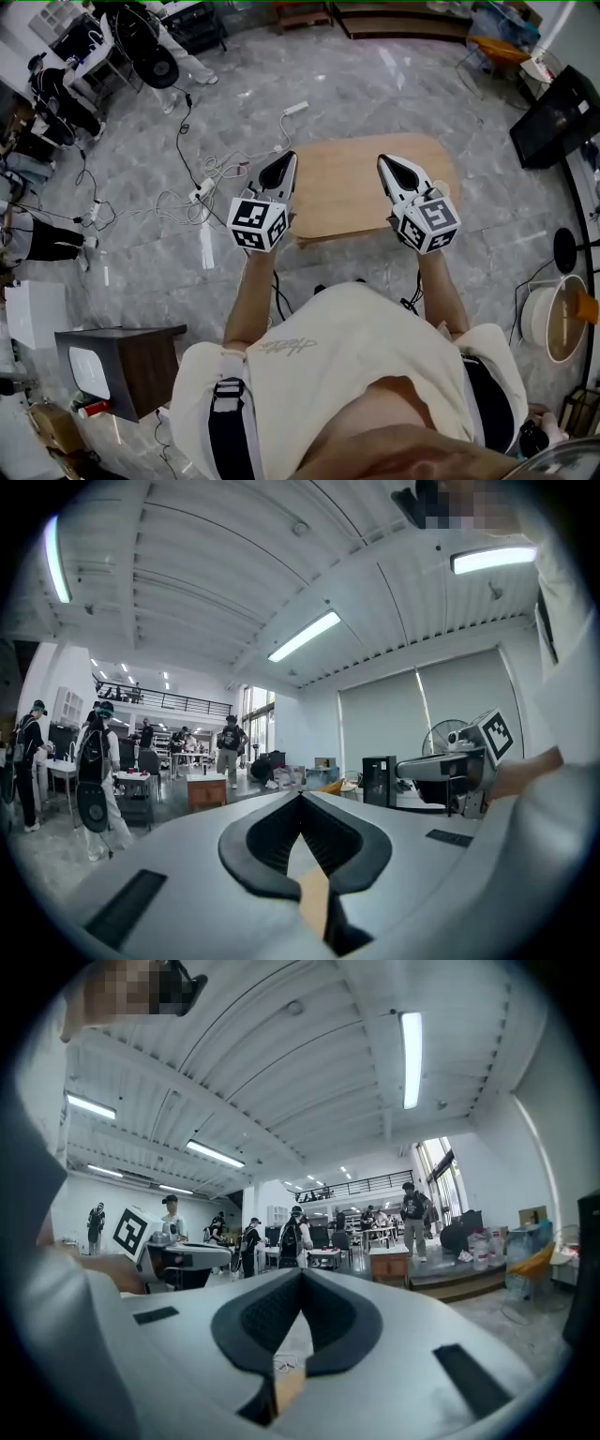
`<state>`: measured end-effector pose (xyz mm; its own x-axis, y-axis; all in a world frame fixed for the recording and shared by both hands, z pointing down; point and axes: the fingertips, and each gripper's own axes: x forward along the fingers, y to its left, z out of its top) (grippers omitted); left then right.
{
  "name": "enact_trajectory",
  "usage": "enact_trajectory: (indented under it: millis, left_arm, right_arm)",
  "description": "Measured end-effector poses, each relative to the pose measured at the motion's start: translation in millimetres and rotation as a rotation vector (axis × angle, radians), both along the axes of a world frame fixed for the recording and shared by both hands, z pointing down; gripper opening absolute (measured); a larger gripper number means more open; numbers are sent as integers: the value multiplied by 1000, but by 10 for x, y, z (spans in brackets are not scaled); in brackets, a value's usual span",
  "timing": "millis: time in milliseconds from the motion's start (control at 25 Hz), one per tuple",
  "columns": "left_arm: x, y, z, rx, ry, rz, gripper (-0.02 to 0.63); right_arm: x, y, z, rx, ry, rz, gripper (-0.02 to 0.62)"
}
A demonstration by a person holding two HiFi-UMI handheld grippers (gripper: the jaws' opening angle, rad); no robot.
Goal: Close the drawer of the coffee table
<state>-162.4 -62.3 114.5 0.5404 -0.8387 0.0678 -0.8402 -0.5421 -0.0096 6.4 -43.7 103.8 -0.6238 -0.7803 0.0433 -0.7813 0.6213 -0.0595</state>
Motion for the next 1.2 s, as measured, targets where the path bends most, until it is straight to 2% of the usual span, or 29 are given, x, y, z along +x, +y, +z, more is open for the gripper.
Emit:
enact_trajectory:
  millis: [200, 360, 720, 1200]
  left_arm:
    - [50, 18, 90, -21, -6, 13, 5]
    - [71, 23, 129, -32, -8, 13, 5]
    - [112, 30, 191, -45, -5, 12, 5]
    - [26, 220, 243, -73, 8, -7, 5]
  right_arm:
    - [-16, 24, 17, -2, 2, -4, -8]
    - [-13, 39, 46, -23, -41, -23, -8]
    - [8, 10, 144, -24, 1, -59, -8]
    - [-21, 86, 163, -39, -3, -64, -8]
